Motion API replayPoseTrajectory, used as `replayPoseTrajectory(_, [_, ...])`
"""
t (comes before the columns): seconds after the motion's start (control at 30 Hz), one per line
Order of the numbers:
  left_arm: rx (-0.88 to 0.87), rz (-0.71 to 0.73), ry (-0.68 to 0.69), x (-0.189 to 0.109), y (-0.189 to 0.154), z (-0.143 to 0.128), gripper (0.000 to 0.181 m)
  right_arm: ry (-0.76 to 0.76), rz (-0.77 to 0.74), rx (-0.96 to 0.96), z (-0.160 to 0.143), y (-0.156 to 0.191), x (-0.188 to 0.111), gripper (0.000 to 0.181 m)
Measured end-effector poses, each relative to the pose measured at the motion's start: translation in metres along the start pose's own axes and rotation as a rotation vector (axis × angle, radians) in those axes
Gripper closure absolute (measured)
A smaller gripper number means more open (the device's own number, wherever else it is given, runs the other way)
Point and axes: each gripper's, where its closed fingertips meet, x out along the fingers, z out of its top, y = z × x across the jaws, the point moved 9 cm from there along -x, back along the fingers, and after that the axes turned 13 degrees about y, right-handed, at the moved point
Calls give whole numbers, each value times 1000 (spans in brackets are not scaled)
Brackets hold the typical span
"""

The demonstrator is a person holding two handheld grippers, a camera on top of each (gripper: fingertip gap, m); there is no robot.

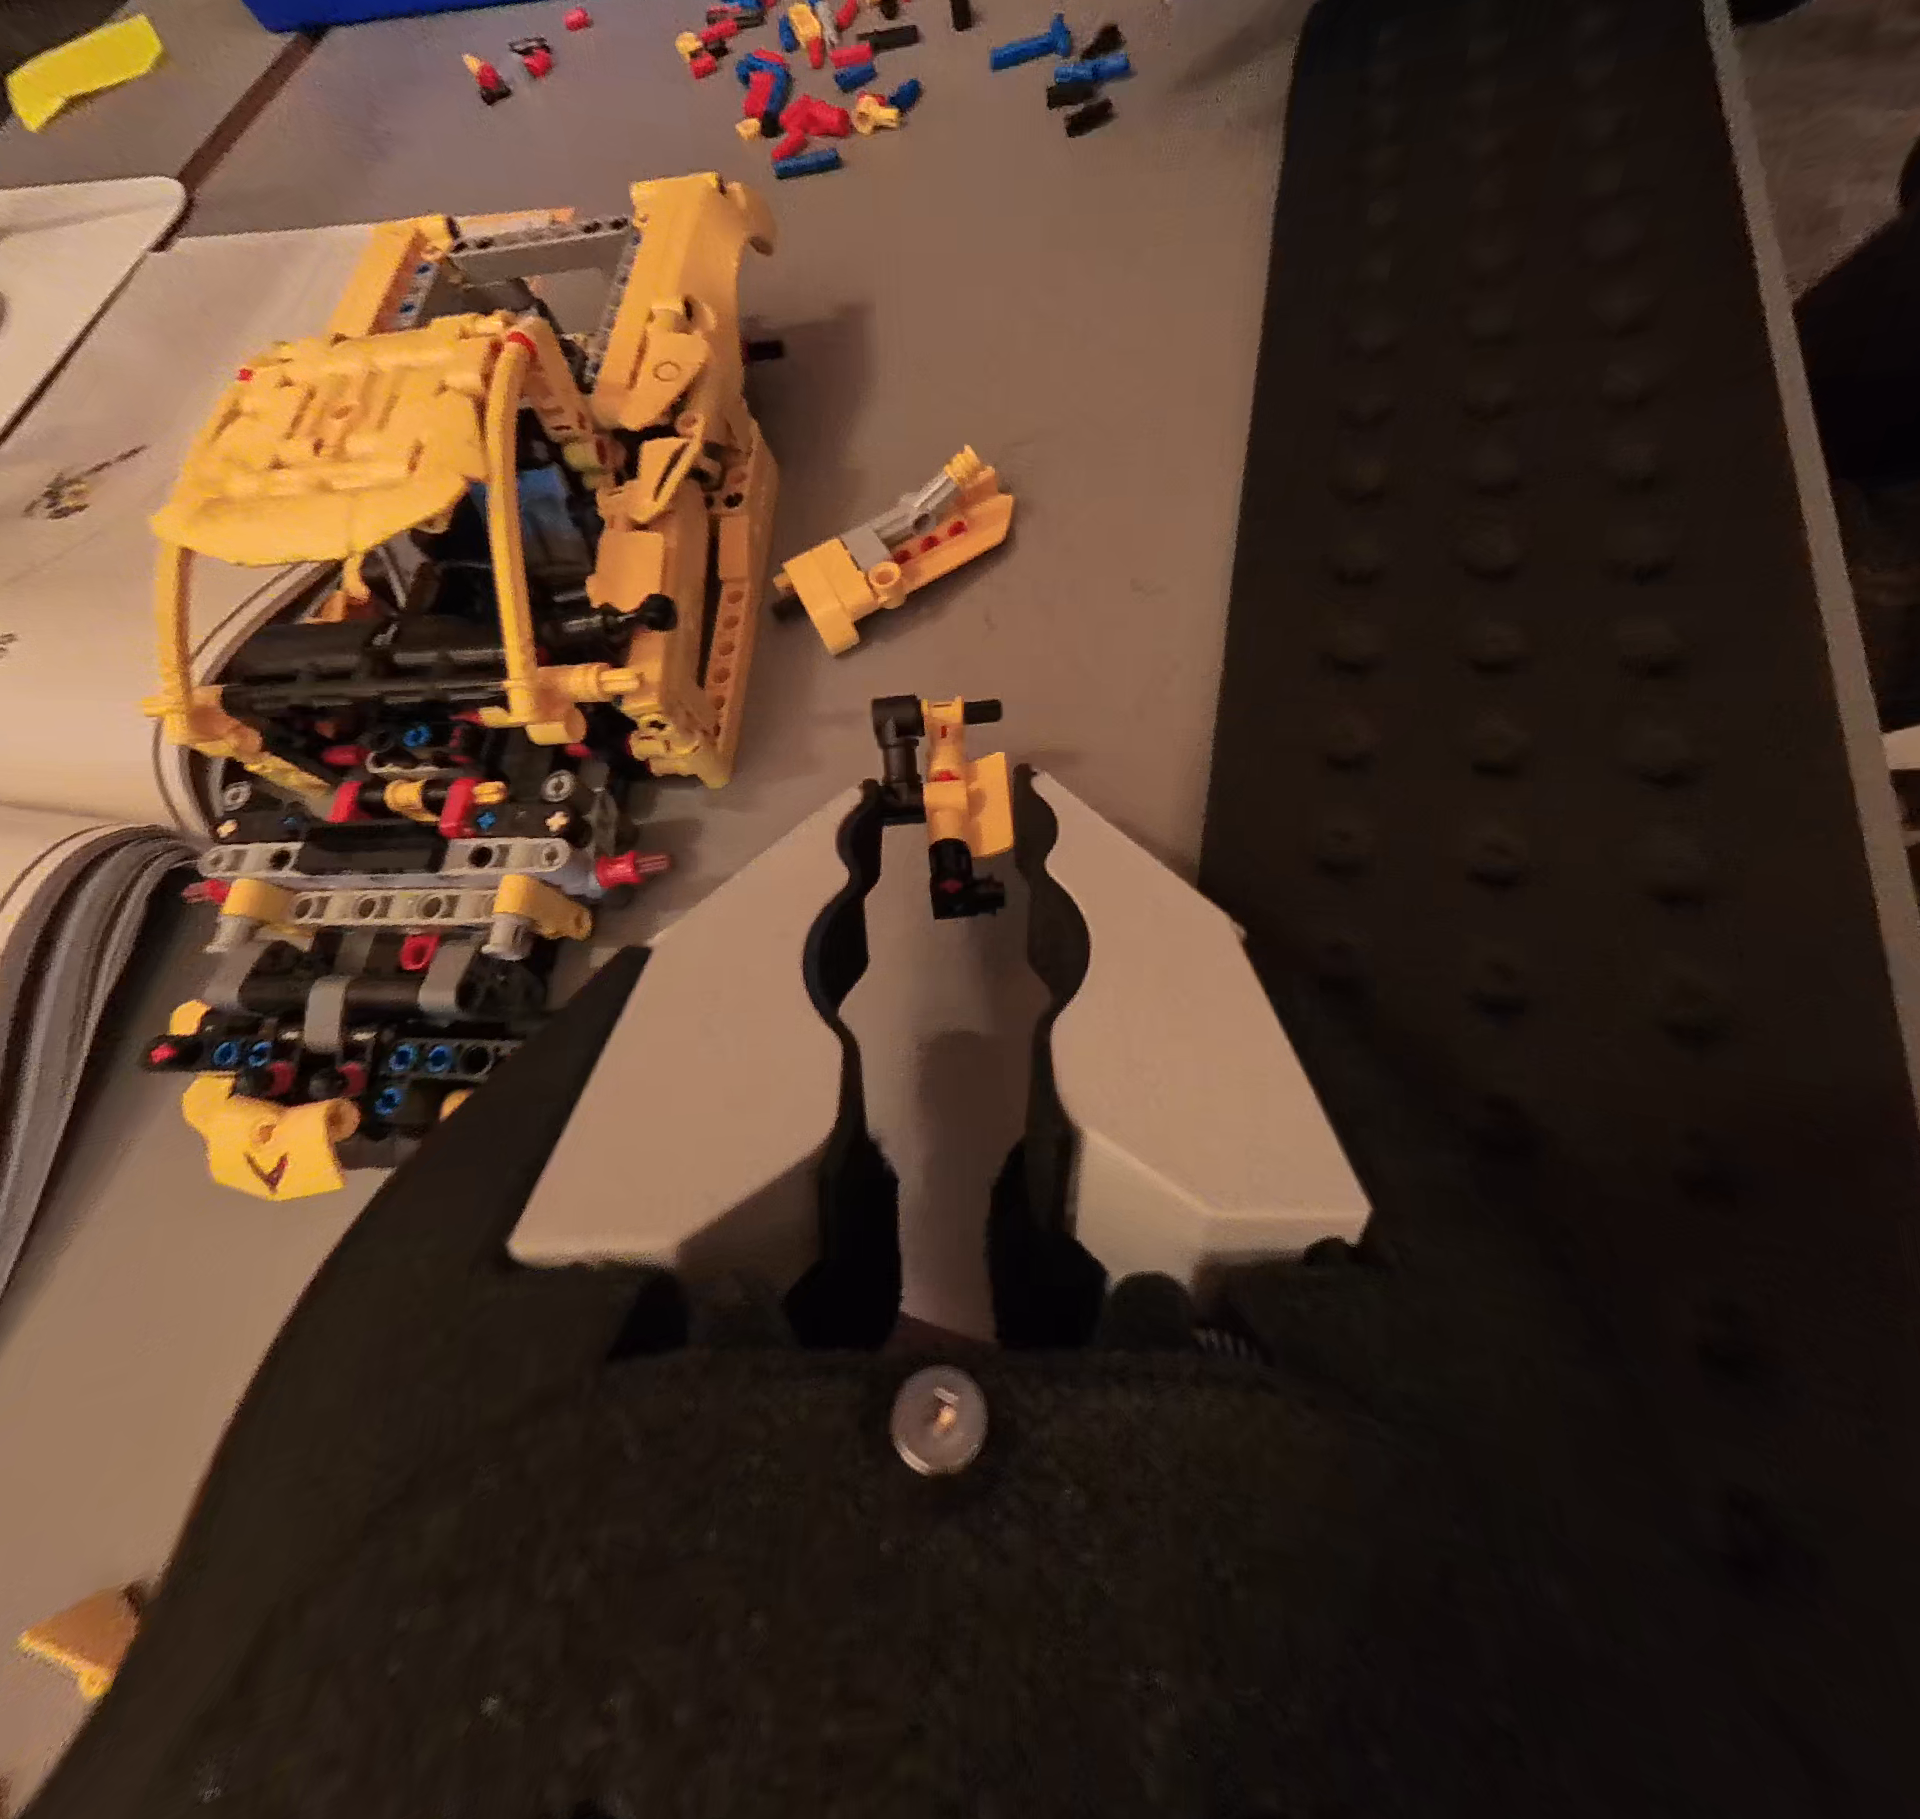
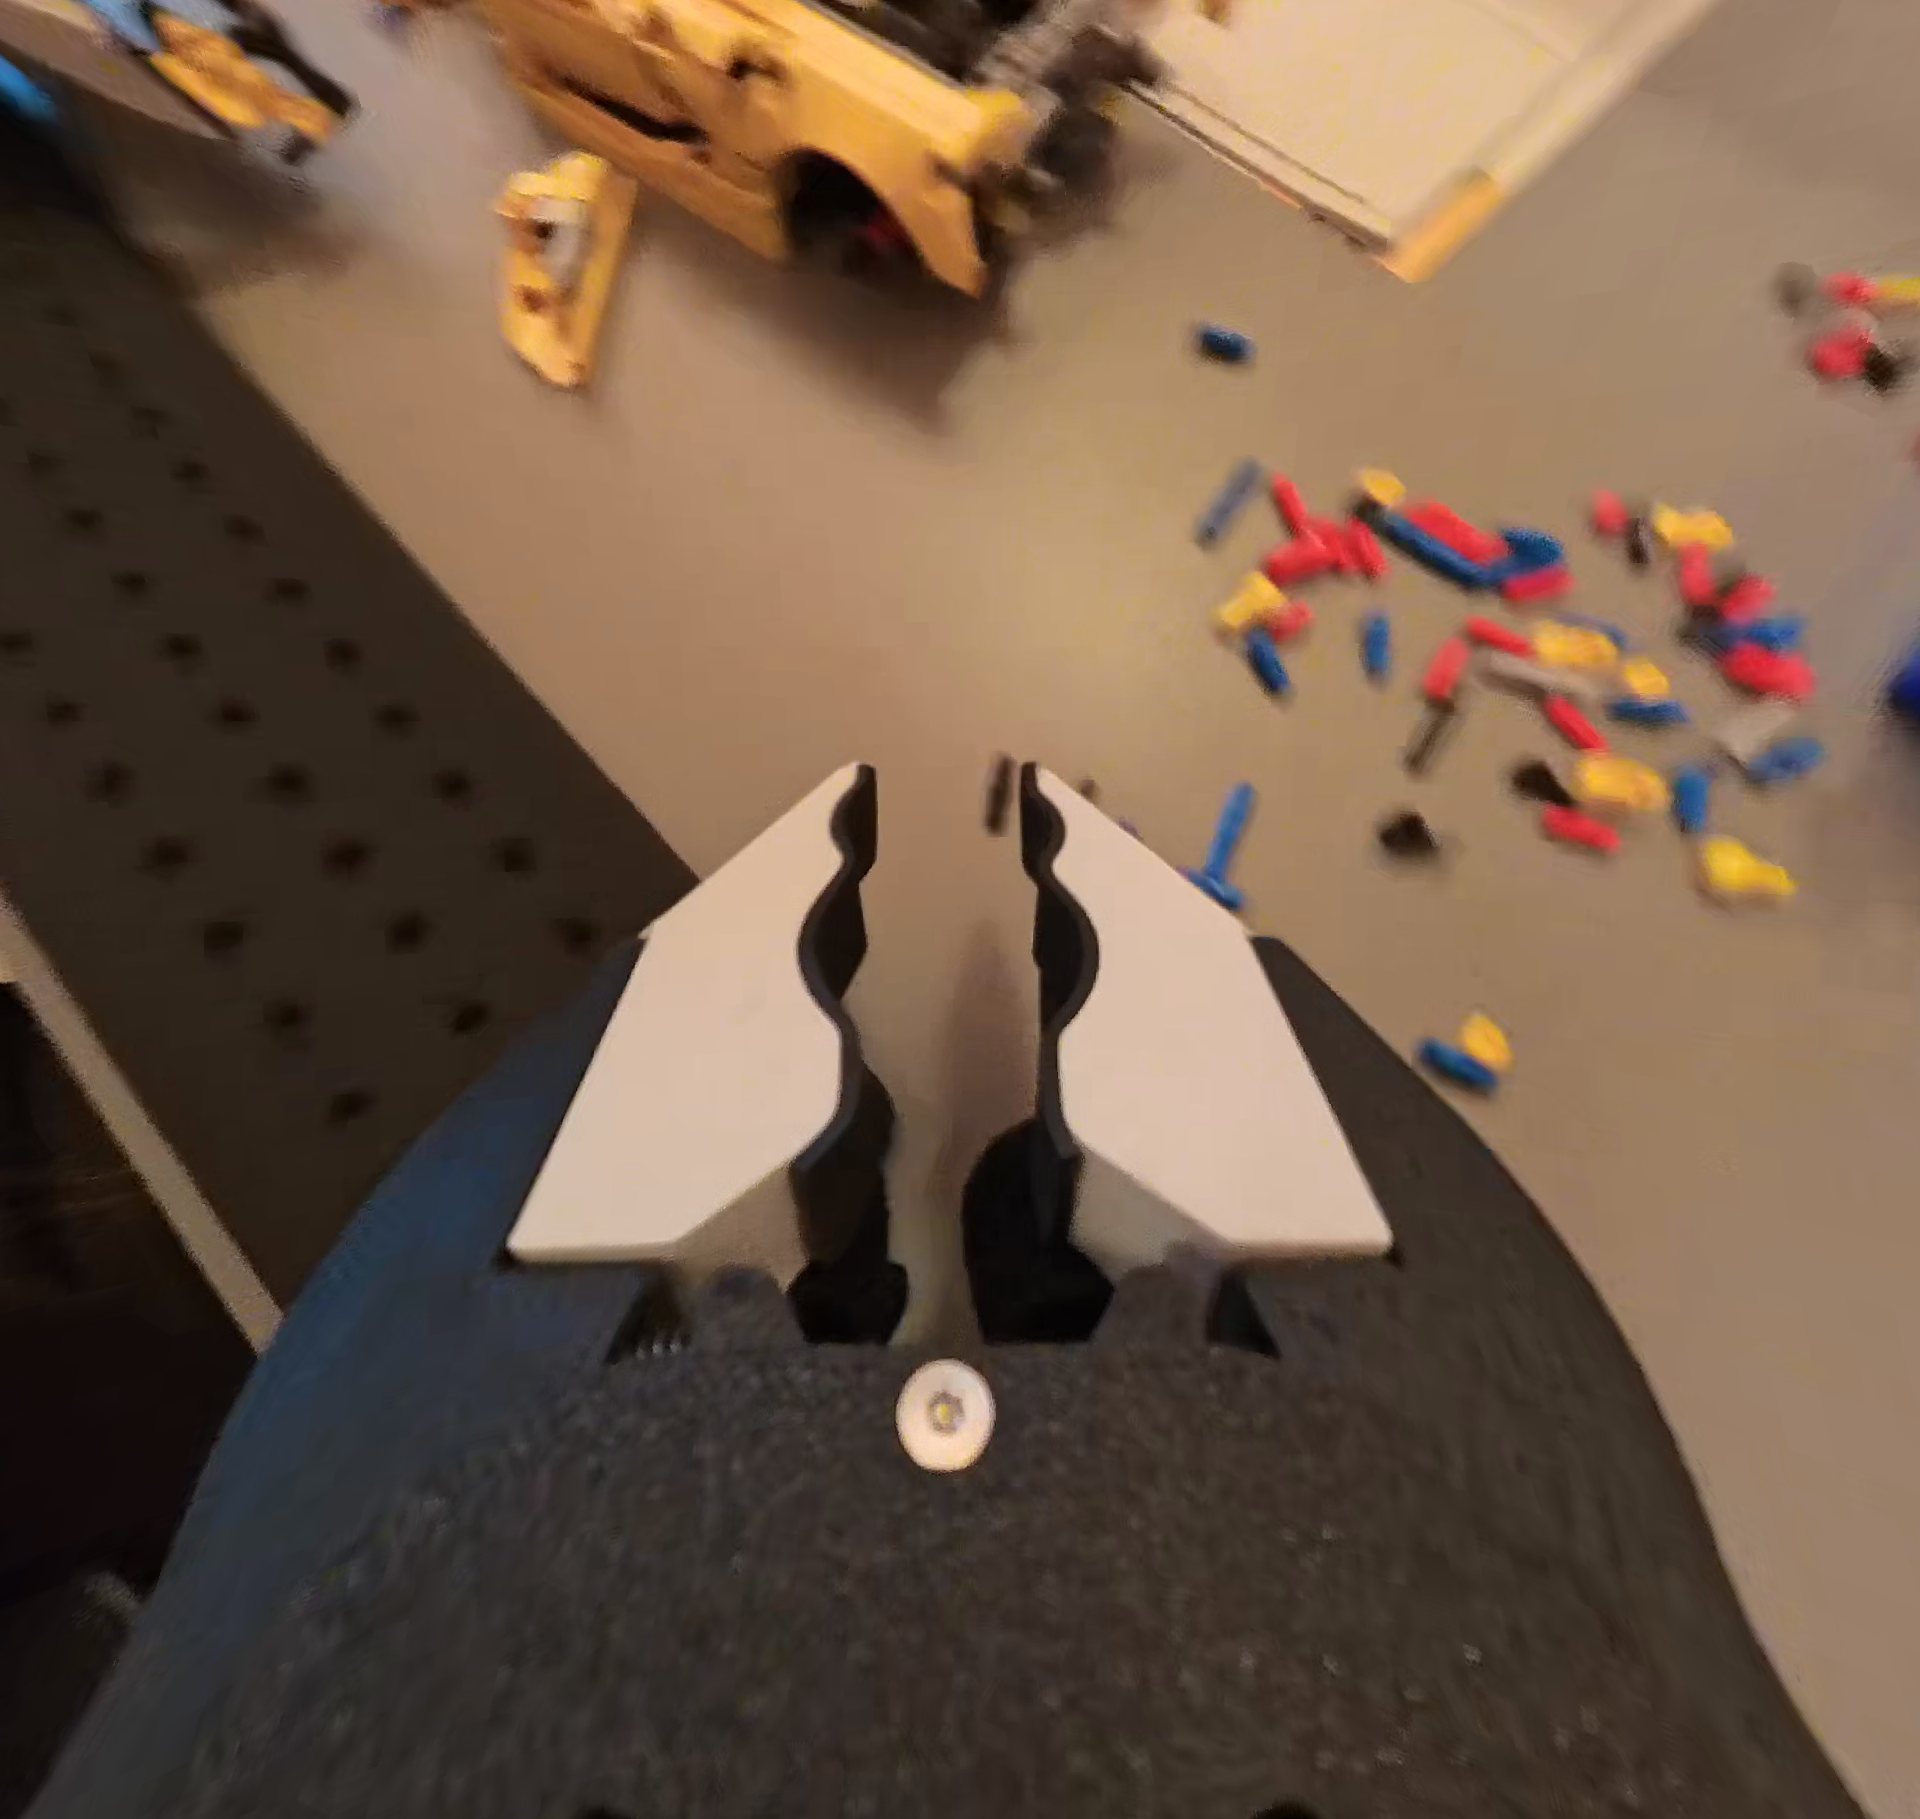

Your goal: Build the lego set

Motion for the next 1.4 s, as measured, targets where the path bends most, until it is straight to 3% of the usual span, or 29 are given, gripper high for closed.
replayPoseTrajectory(0.13, [5,35,-18,-2,-1,-2,156,37,-122,118,-24,-27,-3,155])
replayPoseTrajectory(0.3, [10,6,-30,-2,-5,-2,156,-22,-118,192,-23,-49,4,156])
replayPoseTrajectory(0.37, [16,-40,-57,-4,-6,-2,156,-15,0,150,-15,-43,6,156])
replayPoseTrajectory(0.47, [18,-87,-57,-3,-5,-2,156,-94,161,46,19,-8,5,160])
replayPoseTrajectory(0.57, [95,-72,-89,-2,-9,3,156,-181,419,-58,74,57,23,152])
replayPoseTrajectory(0.7, [177,-34,-156,-7,-18,6,156,-158,646,-214,124,121,58,149])
replayPoseTrajectory(0.83, [189,-38,-270,-20,-21,11,156,-90,673,-228,142,123,80,151])
replayPoseTrajectory(1.0, [251,-11,-336,-27,-27,12,156,-39,977,-171,148,125,81,159])
replayPoseTrajectory(1.1, [272,-13,-365,-31,-30,13,157,-46,1053,-146,149,128,84,171])
replayPoseTrajectory(1.23, [158,17,-388,-38,-17,14,156,-136,1094,-3,153,121,85,173])
replayPoseTrajectory(1.3, [36,32,-447,-45,-5,15,155,-258,1104,78,156,117,82,173])
replayPoseTrajectory(1.4, [-249,7,-558,-55,17,15,153,-487,1000,170,163,114,73,173])
